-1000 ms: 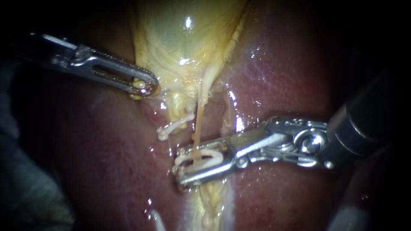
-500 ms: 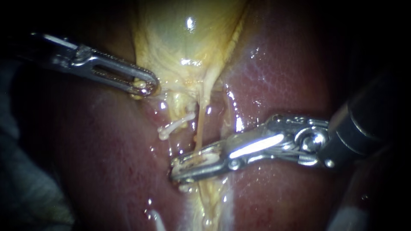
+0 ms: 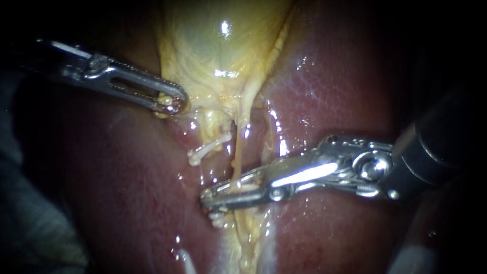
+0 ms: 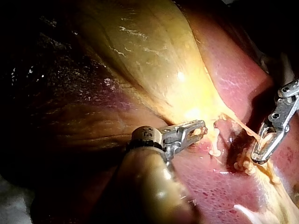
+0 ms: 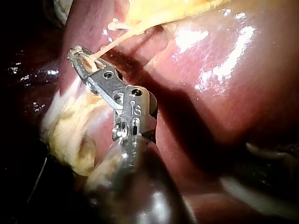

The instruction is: Clipping second clip right tube

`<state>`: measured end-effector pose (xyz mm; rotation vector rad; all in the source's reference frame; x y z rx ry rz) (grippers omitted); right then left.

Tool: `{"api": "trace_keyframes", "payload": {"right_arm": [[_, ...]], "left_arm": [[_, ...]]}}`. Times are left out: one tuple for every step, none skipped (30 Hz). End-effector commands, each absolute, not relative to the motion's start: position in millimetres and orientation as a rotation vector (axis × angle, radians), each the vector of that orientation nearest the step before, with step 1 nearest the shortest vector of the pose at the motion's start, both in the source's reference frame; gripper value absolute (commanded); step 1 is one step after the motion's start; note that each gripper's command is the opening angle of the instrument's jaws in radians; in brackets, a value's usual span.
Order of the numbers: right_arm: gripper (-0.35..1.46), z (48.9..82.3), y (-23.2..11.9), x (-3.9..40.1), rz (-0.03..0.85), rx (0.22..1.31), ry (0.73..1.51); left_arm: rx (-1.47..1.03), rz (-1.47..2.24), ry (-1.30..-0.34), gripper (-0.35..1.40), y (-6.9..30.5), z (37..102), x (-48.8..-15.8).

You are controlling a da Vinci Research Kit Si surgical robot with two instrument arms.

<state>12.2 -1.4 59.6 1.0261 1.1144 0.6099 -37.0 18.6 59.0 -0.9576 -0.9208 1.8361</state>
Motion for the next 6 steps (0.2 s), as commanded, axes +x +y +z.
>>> {"api": "trace_keyframes", "payload": {"right_arm": [[-0.35, 59.6, -1.5, 12.2, 0.609, 1.026, 1.114], [-0.35, 59.6, -1.5, 12.2, 0.608, 1.026, 1.114], [-0.35, 59.7, -1.5, 12.2, 0.608, 1.026, 1.114], [-0.35, 59.7, -1.5, 12.2, 0.607, 1.026, 1.114], [-0.35, 59.7, -1.6, 12.2, 0.607, 1.026, 1.114], [-0.35, 59.8, -1.6, 12.2, 0.606, 1.026, 1.114]], "left_arm": [[-0.958, 1.836, -0.921, -0.35, 18.6, 58.9, -37.0], [-0.958, 1.836, -0.921, -0.35, 18.6, 58.9, -37.0], [-0.958, 1.836, -0.921, -0.35, 18.6, 58.9, -37.0], [-0.958, 1.837, -0.921, -0.35, 18.6, 58.9, -37.0], [-0.958, 1.837, -0.921, -0.35, 18.6, 58.9, -37.0], [-0.958, 1.837, -0.921, -0.35, 18.6, 59.0, -37.0]]}}
